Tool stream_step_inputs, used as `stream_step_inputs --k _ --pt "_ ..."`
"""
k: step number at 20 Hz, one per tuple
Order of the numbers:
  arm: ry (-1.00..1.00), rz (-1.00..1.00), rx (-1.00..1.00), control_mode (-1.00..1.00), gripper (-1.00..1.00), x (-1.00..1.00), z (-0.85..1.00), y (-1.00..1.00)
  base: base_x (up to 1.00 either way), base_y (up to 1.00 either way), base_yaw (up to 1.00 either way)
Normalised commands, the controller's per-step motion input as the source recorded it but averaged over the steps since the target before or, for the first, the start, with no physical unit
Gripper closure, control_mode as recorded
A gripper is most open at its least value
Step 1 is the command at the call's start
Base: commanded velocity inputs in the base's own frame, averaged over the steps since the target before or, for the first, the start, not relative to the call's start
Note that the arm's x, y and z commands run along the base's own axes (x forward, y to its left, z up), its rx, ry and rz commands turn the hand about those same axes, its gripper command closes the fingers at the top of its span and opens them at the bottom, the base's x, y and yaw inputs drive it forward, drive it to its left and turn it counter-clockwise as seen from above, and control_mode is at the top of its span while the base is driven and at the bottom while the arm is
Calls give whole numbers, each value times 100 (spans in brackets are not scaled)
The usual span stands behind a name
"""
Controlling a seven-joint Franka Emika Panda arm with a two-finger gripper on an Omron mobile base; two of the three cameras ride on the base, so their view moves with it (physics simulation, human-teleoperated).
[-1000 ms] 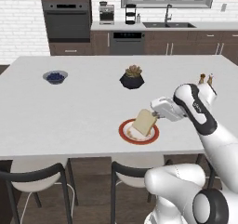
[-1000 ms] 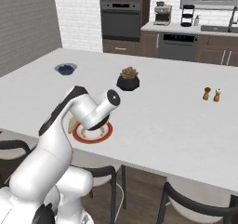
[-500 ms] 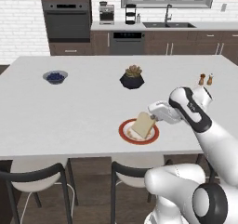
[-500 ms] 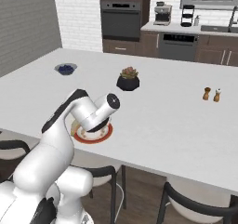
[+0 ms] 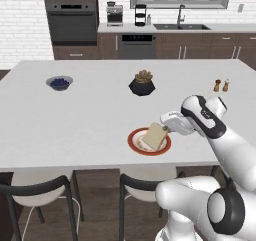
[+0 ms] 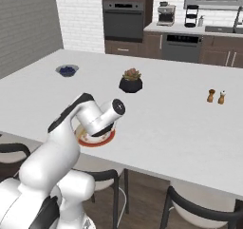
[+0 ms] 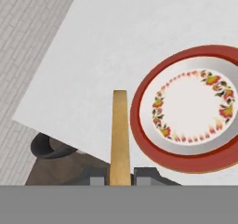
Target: Start the toaster. Once the lever pops up, take the bread to the plate on the dining counter.
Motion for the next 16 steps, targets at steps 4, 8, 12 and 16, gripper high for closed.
stream_step_inputs --k 4,8,12,16 --pt "0 0 0 -100 100 23 -4 0 0 0 0" --pt "0 0 0 -100 100 38 -8 0 0 0 0" --pt "0 0 0 -100 100 32 -13 0 0 0 0" --pt "0 0 0 -100 100 2 -29 0 0 0 0"
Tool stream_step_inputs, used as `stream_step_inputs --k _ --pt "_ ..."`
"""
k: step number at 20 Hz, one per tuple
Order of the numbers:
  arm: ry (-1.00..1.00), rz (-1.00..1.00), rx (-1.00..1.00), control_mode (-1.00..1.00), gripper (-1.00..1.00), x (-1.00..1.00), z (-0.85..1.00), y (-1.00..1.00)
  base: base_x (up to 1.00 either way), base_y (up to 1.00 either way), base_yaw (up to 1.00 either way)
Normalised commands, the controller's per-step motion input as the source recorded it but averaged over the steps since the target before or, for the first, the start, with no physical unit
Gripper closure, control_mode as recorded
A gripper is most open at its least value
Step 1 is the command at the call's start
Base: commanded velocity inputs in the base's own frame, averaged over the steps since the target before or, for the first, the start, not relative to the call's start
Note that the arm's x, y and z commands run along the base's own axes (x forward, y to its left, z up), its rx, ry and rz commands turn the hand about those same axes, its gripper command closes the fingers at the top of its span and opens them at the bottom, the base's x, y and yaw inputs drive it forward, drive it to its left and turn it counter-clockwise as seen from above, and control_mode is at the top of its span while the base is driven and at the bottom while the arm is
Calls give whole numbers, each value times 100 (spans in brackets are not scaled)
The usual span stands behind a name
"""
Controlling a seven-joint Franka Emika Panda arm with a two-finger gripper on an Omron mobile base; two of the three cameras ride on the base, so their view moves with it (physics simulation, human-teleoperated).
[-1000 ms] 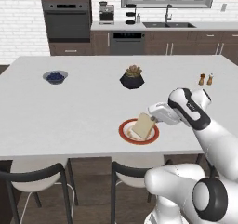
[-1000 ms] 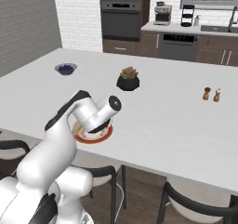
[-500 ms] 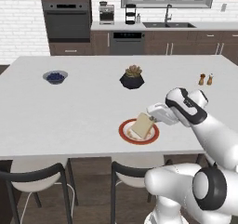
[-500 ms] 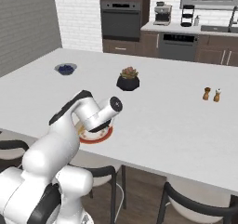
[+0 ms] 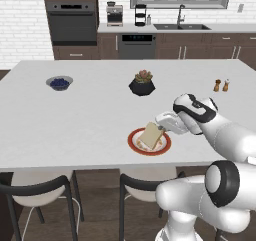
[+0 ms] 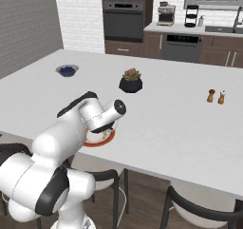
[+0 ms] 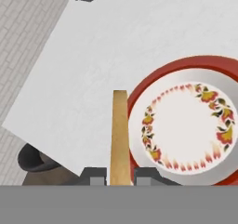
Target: Start the toaster. Once the lever pops up, take the bread to the plate on the dining counter.
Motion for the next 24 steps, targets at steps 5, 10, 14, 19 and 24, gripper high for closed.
stream_step_inputs --k 5,10,14,19,24 --pt "0 0 0 -100 100 8 -14 0 0 0 0" --pt "0 0 0 -100 100 20 -2 0 0 0 0" --pt "0 0 0 -100 100 19 -8 0 0 0 0" --pt "0 0 0 -100 100 15 -20 0 0 0 0" --pt "0 0 0 -100 100 11 -21 0 0 0 0"
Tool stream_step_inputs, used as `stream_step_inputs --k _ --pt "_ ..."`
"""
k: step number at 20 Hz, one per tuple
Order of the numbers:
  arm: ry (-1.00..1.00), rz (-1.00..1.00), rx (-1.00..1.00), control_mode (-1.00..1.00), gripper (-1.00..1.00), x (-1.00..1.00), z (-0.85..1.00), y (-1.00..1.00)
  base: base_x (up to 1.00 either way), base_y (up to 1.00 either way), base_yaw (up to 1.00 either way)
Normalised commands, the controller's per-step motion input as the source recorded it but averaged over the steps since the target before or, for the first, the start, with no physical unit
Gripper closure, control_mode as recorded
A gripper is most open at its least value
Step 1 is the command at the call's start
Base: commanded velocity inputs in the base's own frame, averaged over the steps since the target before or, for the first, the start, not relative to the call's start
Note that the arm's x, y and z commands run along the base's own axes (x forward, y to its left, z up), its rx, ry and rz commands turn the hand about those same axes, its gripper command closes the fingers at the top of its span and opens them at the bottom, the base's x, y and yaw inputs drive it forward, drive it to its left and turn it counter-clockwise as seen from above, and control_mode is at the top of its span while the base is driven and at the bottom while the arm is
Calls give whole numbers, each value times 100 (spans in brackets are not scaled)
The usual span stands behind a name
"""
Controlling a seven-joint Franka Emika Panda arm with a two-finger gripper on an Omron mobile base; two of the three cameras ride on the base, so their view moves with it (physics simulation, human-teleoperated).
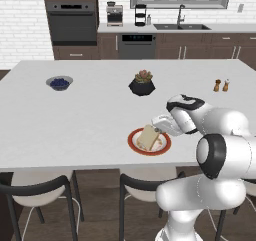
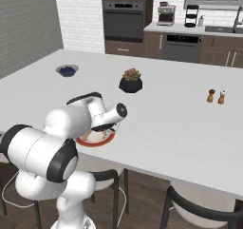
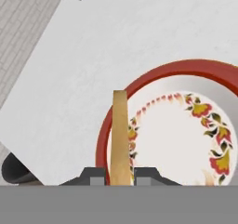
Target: Start the toaster. Once the lever pops up, take the bread to the plate on the dining counter.
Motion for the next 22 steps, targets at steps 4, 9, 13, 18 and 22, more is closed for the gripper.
stream_step_inputs --k 4,9,13,18,22 --pt "0 0 0 -100 100 11 -14 0 0 0 0" --pt "0 0 0 -100 100 27 -15 0 0 0 0" --pt "0 0 0 -100 100 4 -17 0 0 0 0" --pt "0 0 0 -100 -100 0 -9 0 0 0 0" --pt "-2 1 0 -100 -100 0 0 0 0 0 0"
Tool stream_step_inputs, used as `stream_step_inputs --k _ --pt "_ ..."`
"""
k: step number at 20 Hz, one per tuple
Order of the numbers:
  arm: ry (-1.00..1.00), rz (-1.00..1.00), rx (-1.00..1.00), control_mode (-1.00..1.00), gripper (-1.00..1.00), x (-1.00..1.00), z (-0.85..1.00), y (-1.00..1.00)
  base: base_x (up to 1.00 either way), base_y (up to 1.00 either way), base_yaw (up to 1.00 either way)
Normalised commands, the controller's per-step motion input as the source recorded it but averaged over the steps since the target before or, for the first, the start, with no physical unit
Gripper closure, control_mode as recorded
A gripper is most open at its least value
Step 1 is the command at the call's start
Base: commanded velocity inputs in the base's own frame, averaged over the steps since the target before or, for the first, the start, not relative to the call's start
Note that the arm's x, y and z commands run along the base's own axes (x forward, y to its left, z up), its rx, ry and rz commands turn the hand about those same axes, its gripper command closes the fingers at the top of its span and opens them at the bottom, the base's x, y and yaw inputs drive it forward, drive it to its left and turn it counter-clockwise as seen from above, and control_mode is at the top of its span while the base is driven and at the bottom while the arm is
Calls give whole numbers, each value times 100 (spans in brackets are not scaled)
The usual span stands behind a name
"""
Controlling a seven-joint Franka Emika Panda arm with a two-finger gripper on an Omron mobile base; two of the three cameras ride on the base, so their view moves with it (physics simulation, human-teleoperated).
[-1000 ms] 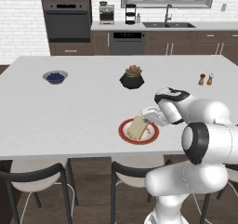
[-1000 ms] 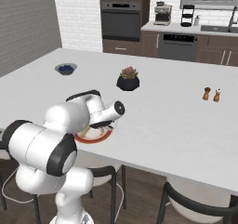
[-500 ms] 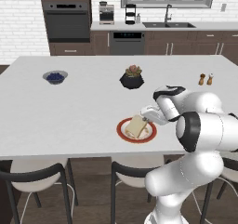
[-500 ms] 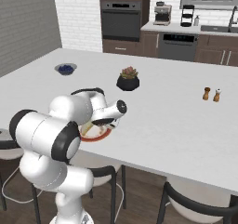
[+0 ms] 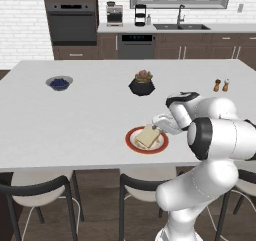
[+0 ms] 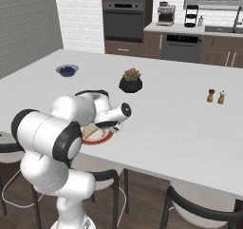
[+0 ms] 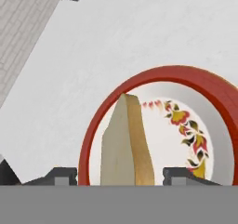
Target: Start the toaster. Once the lever pops up, take the bread to the plate on the dining counter.
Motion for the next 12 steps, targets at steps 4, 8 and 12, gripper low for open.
stream_step_inputs --k 4,8,12 --pt "-5 4 0 -100 -100 -1 12 0 0 0 0" --pt "-6 6 -5 -100 -100 -1 18 -4 0 0 0" --pt "-3 3 -10 -100 -100 -1 17 0 0 0 0"
